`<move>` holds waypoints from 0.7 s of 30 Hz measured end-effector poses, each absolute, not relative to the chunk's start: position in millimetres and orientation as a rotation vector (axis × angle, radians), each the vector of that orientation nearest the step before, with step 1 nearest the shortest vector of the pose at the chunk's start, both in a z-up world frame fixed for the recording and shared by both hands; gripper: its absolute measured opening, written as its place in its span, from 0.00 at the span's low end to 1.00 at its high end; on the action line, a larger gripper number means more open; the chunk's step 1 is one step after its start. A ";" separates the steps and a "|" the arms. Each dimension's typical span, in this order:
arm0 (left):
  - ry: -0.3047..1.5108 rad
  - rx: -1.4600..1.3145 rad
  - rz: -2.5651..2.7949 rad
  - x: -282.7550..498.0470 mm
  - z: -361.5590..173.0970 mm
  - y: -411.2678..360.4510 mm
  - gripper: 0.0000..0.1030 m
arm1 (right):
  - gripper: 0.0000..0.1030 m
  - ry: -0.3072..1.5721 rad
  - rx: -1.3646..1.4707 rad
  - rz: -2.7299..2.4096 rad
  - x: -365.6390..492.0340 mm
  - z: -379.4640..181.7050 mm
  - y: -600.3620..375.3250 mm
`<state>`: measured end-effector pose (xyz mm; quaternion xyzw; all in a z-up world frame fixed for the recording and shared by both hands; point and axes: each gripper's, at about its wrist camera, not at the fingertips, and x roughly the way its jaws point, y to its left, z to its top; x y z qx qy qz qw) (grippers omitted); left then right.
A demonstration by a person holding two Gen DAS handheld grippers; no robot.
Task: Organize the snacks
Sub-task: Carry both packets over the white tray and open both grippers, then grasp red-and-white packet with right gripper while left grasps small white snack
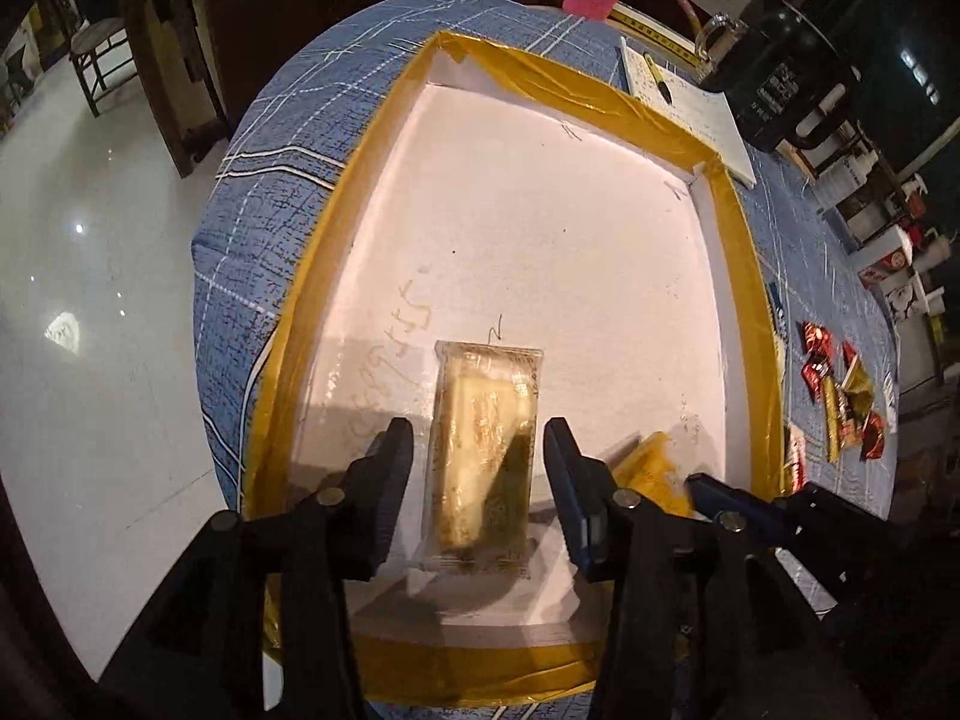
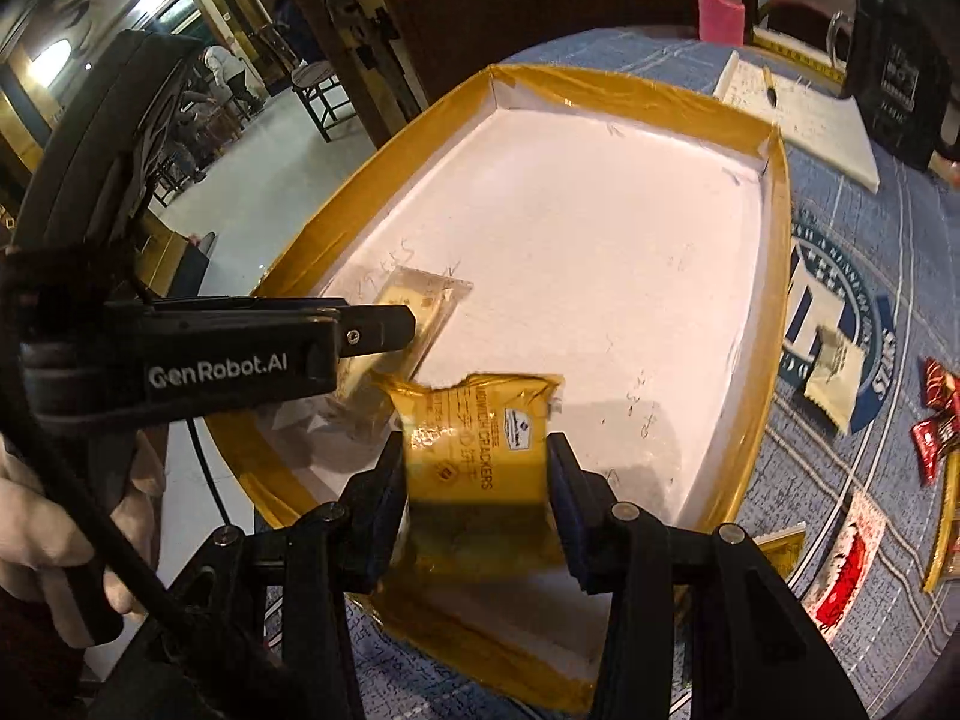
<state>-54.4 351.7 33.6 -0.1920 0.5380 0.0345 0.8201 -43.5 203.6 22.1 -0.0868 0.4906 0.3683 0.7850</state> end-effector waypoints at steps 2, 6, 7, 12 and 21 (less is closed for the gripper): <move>1.132 -0.449 0.072 -56.7 38.1 355.7 0.48 | 0.45 1.046 -0.184 0.803 -44.6 24.9 202.2; 1.076 -0.519 0.092 -63.9 53.7 360.7 0.49 | 0.45 1.008 -0.163 0.810 -47.0 36.3 191.5; 1.059 -0.531 0.098 -66.7 59.5 360.5 0.50 | 0.45 0.994 -0.154 0.808 -47.8 41.0 186.4; 1.010 -0.532 0.100 -69.3 80.9 341.8 0.58 | 0.44 0.949 -0.064 0.742 -47.0 58.9 139.3; 1.021 -0.476 0.020 -64.3 91.1 280.2 0.63 | 0.45 0.986 0.179 0.470 -27.5 48.4 4.0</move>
